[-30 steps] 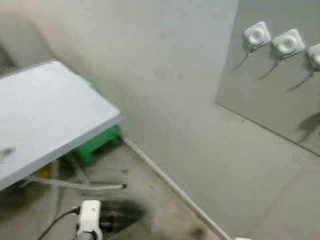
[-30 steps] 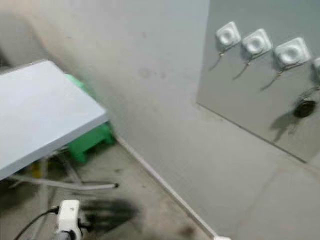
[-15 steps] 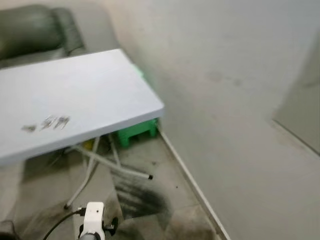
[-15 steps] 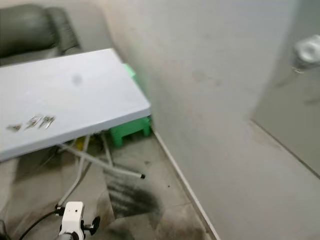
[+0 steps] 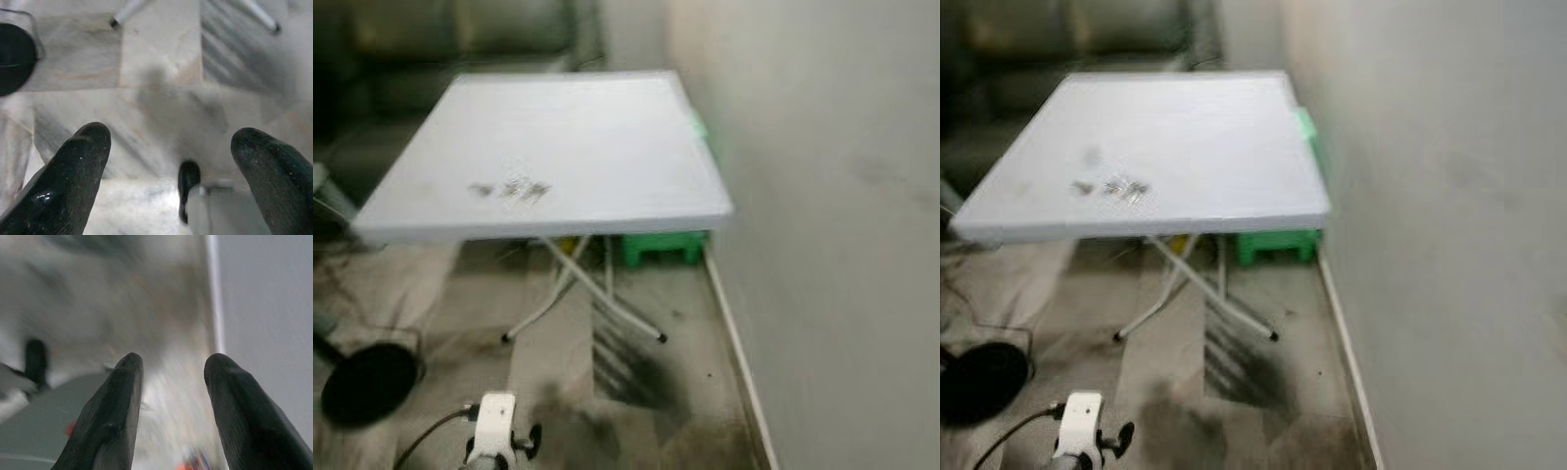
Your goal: Hang keys on a hook
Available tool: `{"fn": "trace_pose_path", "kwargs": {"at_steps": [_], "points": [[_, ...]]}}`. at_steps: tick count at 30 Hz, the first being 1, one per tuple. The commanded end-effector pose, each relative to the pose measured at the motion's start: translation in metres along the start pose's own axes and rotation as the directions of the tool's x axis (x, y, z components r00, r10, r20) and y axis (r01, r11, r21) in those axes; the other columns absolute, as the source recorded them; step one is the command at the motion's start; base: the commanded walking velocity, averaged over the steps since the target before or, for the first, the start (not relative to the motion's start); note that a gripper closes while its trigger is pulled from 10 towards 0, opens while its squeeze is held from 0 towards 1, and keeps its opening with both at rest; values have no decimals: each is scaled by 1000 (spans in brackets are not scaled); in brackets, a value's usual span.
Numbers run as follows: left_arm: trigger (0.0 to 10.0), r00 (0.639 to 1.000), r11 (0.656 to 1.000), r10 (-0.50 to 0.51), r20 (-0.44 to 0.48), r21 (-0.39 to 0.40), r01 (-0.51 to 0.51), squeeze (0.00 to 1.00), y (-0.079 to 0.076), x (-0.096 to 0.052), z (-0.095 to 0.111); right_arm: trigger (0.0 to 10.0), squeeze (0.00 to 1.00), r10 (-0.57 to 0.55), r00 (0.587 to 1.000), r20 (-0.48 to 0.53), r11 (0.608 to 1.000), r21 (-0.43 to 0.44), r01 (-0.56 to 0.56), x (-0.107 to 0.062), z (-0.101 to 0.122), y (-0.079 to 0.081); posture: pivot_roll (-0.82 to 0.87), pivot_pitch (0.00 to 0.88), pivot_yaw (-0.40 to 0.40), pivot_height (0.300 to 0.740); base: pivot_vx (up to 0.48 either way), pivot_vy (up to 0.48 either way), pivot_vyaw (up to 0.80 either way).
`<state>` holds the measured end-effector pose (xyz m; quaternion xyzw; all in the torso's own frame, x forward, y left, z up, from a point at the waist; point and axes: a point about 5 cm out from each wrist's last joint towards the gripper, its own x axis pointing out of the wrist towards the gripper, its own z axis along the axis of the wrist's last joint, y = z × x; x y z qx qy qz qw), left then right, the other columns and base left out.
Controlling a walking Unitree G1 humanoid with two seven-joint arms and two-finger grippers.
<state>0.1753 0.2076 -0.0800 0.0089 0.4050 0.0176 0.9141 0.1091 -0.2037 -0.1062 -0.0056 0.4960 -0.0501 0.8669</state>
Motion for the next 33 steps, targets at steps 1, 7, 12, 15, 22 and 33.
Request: {"fn": "trace_pose_path", "kwargs": {"at_steps": [1,7,12,15,22,33], "points": [[10000,1000,1000,-7,7,-11,7,0,-6,1,2,10000,0,-22,999,-36,1000,4,22,-4,-11,-9,-38,0,19,740,0,0,800],[10000,1000,1000,-4,6,-24,4,0,-6,2,2,10000,0,-24,999,-34,1000,5,24,-3,-10,-10,-38,0,18,740,0,0,800],[10000,1000,999,-7,7,-39,7,0,-7,2,3,10000,0,-24,999,-24,999,40,25,-3,-8,-10,-37,0,16,740,0,0,420],[10000,1000,999,-6,7,-47,7,0,-8,2,3,10000,0,-24,999,-22,999,39,25,-3,-7,-10,-36,0,14,740,0,0,0],[10000,1000,999,-11,8,-53,11,0,-9,2,3,10000,0,-25,999,-22,999,42,26,-2,-6,-10,-36,0,13,740,0,83,0],[10000,1000,998,-13,7,-57,14,0,-10,2,3,10000,0,-21,1000,-20,998,51,22,-2,-5,-9,-36,0,13,740,0,472,0]]}}
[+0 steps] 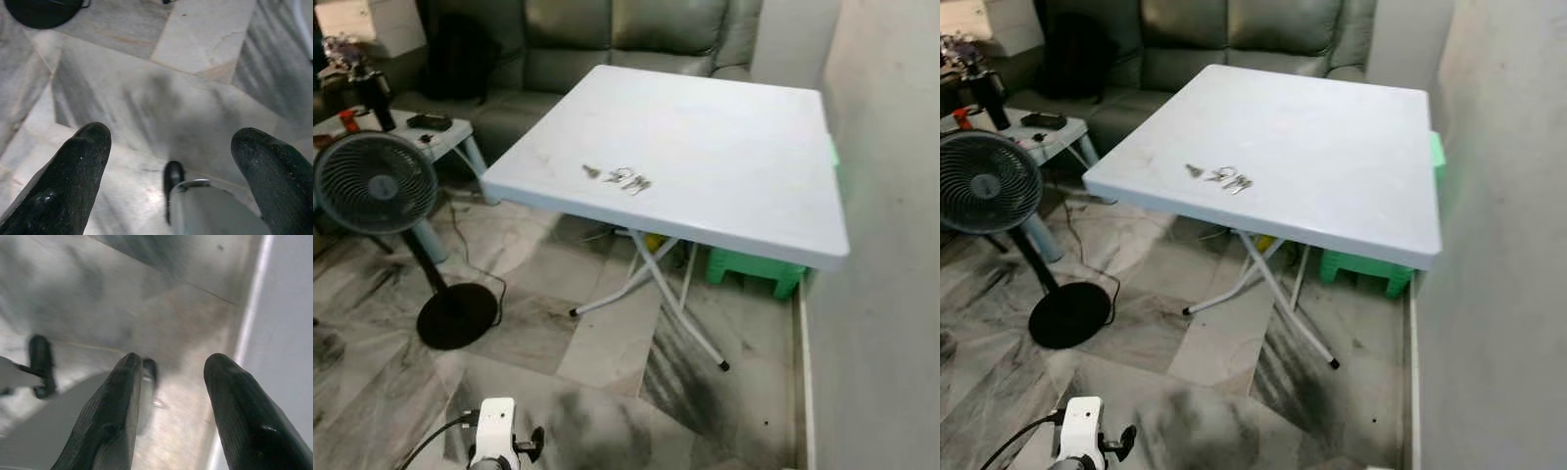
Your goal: Hang keys on a hook
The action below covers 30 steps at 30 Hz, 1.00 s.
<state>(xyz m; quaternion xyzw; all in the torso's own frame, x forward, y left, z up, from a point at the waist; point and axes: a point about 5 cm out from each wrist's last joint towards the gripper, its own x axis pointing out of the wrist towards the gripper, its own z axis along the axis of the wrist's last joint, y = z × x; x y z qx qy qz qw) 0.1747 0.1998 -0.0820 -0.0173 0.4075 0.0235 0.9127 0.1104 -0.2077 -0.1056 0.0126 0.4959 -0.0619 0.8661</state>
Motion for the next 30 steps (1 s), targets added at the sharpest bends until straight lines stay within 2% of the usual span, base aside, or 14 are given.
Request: {"fn": "trace_pose_path", "kwargs": {"at_steps": [1,30], "points": [[10000,1000,1000,-3,13,-5,3,0,-2,1,4,10000,0,-20,1000,-16,1000,9,20,-2,-7,-6,-36,0,13,740,0,480,0],[10000,1000,1000,-14,9,-5,14,0,-3,1,3,10000,0,-23,998,-53,1000,2,23,-5,-16,-9,-35,0,5,740,0,480,0]]}}
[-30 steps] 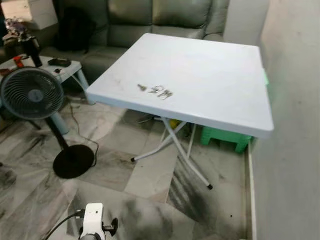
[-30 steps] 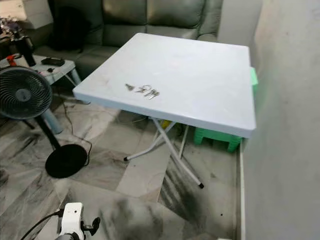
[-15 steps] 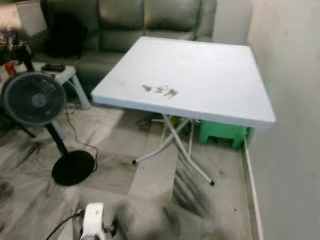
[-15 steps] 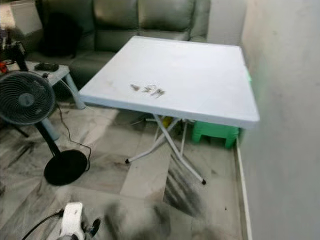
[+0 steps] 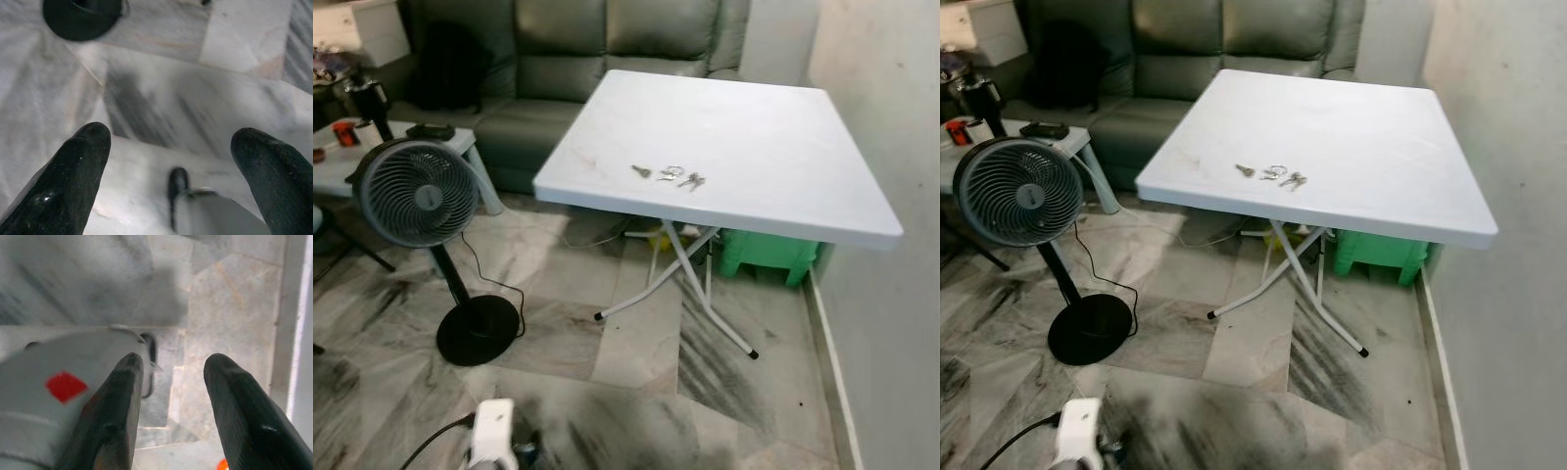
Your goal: Hang keys on a hook
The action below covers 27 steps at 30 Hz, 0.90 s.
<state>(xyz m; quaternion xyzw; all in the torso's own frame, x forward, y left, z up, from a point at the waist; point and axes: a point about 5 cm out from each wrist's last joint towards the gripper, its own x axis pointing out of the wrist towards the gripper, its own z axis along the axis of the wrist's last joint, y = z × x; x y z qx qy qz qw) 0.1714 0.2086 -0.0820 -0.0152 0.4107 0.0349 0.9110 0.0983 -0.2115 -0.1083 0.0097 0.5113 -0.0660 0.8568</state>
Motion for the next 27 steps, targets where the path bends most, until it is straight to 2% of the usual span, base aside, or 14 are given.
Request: {"fn": "trace_pose_path", "kwargs": {"at_steps": [1,16,21,27], "points": [[10000,999,999,-37,15,1,37,0,-12,3,4,10000,0,-12,1000,-19,1000,5,12,-2,-5,-5,-35,0,5,740,0,480,0],[10000,999,999,-41,13,6,40,0,-13,2,4,10000,0,-14,999,-31,1000,-1,14,-3,-9,-6,-38,0,3,740,0,468,0],[10000,999,999,-43,17,35,42,0,-13,3,5,10000,0,-13,1000,-28,1000,-1,13,-2,-8,-6,-37,0,0,740,0,0,0],[10000,998,999,-51,40,21,50,0,-16,4,9,10000,0,-9,1000,-11,1000,-3,9,-2,-4,-6,-36,0,-2,740,0,0,0]]}}
